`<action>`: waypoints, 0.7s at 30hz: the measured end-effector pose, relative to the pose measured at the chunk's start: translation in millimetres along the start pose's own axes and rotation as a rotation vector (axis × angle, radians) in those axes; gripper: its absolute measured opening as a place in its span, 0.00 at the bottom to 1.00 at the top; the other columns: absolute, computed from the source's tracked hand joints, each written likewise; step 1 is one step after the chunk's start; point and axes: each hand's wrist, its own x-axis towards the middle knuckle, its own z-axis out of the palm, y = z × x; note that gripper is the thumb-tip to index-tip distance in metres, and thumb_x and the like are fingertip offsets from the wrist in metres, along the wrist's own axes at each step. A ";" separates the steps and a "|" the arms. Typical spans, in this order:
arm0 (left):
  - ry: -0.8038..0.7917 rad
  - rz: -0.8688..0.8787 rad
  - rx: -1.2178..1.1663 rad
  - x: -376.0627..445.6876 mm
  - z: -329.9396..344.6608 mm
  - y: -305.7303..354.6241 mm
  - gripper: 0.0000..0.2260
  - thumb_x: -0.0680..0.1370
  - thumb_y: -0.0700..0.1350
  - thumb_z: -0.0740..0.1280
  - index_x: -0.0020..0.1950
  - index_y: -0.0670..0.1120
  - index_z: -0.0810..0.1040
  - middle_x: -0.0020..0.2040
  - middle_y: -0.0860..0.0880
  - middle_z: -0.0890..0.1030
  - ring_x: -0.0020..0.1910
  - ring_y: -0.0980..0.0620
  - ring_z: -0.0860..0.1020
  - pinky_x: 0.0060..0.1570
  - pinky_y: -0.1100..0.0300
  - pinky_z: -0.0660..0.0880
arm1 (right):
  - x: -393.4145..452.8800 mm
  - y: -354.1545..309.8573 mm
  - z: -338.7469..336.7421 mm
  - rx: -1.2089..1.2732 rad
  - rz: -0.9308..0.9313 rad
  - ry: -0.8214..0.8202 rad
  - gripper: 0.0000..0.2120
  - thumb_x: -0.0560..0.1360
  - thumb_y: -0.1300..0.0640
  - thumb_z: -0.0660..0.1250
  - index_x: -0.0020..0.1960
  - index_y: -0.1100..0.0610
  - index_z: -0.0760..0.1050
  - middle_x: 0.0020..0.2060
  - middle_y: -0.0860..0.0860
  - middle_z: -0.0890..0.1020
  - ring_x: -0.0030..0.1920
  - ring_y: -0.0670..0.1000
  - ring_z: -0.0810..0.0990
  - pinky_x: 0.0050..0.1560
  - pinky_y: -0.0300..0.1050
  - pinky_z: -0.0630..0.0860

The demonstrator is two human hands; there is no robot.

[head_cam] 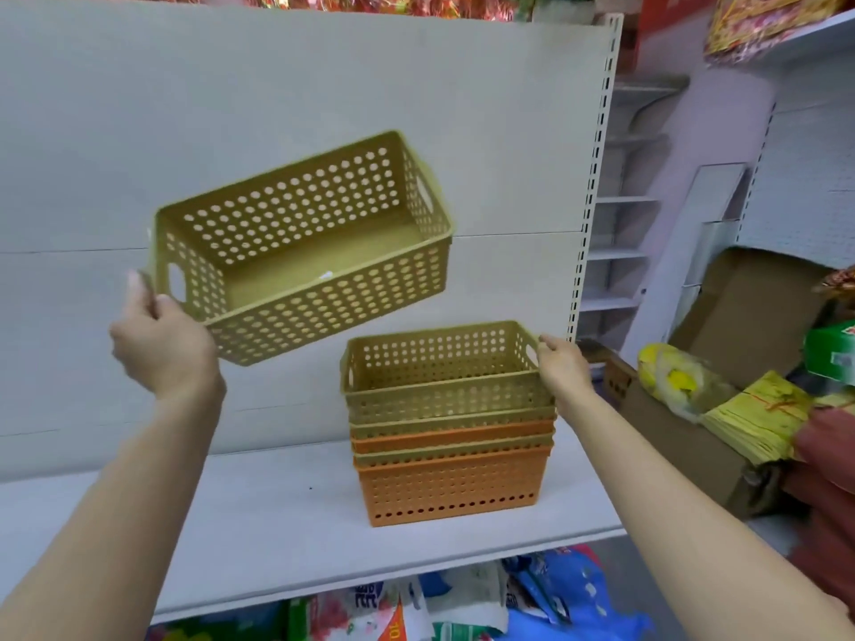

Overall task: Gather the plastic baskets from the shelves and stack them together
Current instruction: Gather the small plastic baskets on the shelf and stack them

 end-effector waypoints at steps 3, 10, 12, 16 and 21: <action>-0.040 -0.006 0.188 -37.7 25.8 10.4 0.18 0.79 0.42 0.56 0.68 0.44 0.72 0.63 0.43 0.80 0.62 0.39 0.76 0.63 0.45 0.73 | 0.8 -5.8 -10.1 0.092 0.077 -0.030 0.29 0.82 0.42 0.48 0.69 0.63 0.69 0.68 0.58 0.72 0.66 0.59 0.71 0.62 0.52 0.67; -0.353 -0.036 0.456 -99.3 68.8 12.5 0.15 0.84 0.45 0.56 0.68 0.51 0.74 0.63 0.44 0.80 0.60 0.40 0.77 0.53 0.53 0.70 | -1.0 -13.3 -25.6 0.450 -0.294 -0.087 0.14 0.80 0.44 0.55 0.52 0.46 0.78 0.52 0.48 0.81 0.55 0.51 0.79 0.61 0.56 0.74; -0.471 -0.072 0.440 -107.3 70.9 1.3 0.15 0.84 0.48 0.57 0.69 0.50 0.74 0.64 0.46 0.79 0.61 0.41 0.76 0.55 0.53 0.69 | 4.8 -0.7 -25.4 0.337 -0.277 -0.055 0.13 0.76 0.43 0.58 0.49 0.46 0.78 0.49 0.50 0.82 0.54 0.55 0.79 0.59 0.62 0.75; -0.711 -0.200 0.187 -117.0 53.5 -33.1 0.29 0.78 0.60 0.65 0.76 0.51 0.67 0.67 0.54 0.77 0.59 0.54 0.78 0.62 0.55 0.72 | 4.2 25.4 -21.9 0.274 -0.201 -0.066 0.14 0.79 0.44 0.60 0.59 0.48 0.77 0.53 0.49 0.82 0.56 0.53 0.79 0.60 0.61 0.74; -0.963 -0.236 0.186 -126.9 29.8 -60.4 0.14 0.75 0.57 0.71 0.57 0.61 0.70 0.49 0.65 0.78 0.47 0.68 0.76 0.48 0.61 0.73 | -11.4 38.5 -13.2 0.276 -0.163 -0.108 0.13 0.82 0.51 0.57 0.63 0.52 0.74 0.52 0.45 0.79 0.54 0.48 0.76 0.56 0.46 0.71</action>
